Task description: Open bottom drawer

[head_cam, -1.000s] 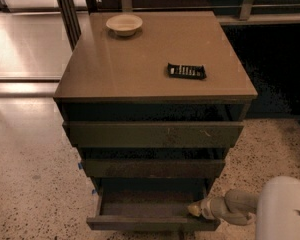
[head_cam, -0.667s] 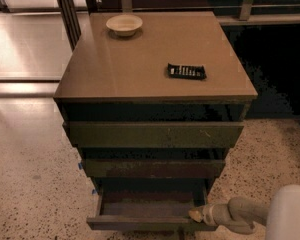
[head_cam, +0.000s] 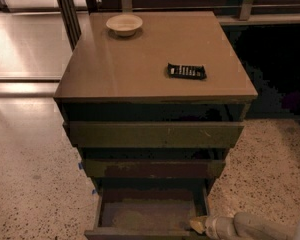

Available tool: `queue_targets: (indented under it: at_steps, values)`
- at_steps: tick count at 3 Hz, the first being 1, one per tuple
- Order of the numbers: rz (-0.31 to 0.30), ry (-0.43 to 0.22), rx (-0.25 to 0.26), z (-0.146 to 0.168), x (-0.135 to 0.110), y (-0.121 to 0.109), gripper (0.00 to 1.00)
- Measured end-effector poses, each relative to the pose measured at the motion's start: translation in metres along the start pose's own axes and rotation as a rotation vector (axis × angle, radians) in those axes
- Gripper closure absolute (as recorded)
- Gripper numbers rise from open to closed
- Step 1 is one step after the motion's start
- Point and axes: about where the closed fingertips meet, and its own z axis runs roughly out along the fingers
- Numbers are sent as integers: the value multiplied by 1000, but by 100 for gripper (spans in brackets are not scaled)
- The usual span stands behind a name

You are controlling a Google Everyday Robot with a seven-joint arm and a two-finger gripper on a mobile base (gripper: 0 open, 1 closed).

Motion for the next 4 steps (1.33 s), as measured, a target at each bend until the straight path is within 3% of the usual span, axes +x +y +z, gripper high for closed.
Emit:
queue_targets:
  at_steps: [1,2,3,4]
  values:
    - [-80,-57,47,-18,-28,9,100]
    - [-200,-117,120,-36,-75,17,100]
    - [-212,-131,132,-34,-86,19,84]
    - [-211,-130,131,-34,-85,19,60]
